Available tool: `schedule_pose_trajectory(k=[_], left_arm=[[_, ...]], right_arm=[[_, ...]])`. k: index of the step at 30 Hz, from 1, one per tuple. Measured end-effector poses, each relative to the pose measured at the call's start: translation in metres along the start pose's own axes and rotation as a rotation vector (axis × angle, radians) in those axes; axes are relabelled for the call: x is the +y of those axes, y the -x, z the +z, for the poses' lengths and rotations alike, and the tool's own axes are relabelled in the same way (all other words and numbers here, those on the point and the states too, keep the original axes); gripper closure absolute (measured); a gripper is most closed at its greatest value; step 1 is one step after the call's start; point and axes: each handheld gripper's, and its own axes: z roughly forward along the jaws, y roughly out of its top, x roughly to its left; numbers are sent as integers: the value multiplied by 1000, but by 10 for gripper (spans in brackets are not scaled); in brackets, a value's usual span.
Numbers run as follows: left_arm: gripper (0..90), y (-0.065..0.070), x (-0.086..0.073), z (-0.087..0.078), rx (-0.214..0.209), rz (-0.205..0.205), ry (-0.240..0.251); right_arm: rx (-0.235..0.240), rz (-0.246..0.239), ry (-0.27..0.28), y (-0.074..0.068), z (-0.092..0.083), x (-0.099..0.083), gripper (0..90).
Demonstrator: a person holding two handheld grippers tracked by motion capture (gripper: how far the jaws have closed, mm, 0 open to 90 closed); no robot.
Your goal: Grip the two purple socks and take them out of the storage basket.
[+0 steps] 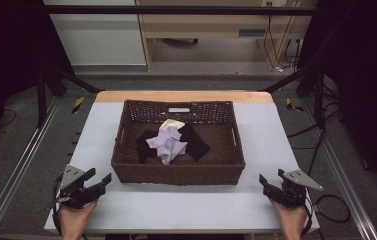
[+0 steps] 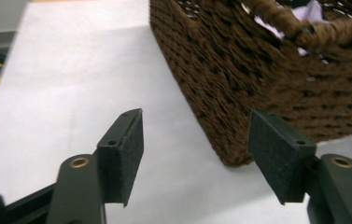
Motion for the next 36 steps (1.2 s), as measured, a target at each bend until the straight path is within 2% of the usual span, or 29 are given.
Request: schedule_pose_trajectory(k=[4, 9, 10, 17, 18, 29, 36], left_arm=[[385, -2, 3, -2, 6, -15, 16], [395, -4, 8, -7, 4, -15, 46], [395, -6, 10, -10, -13, -41, 59], [394, -12, 19, -19, -32, -78, 108], [394, -13, 22, -23, -40, -86, 128], [391, -9, 34, -34, -51, -65, 165], [390, -7, 44, -36, -63, -56, 181]], right_arm=[[13, 15, 13, 2, -1, -1, 267], [25, 34, 20, 2, -3, -1, 266], [26, 28, 22, 2, -3, -2, 266], [28, 21, 21, 1, -2, -2, 256], [30, 24, 23, 1, -2, -2, 253], [25, 9, 26, -1, 0, -4, 245], [28, 15, 56, -1, 0, -6, 230]])
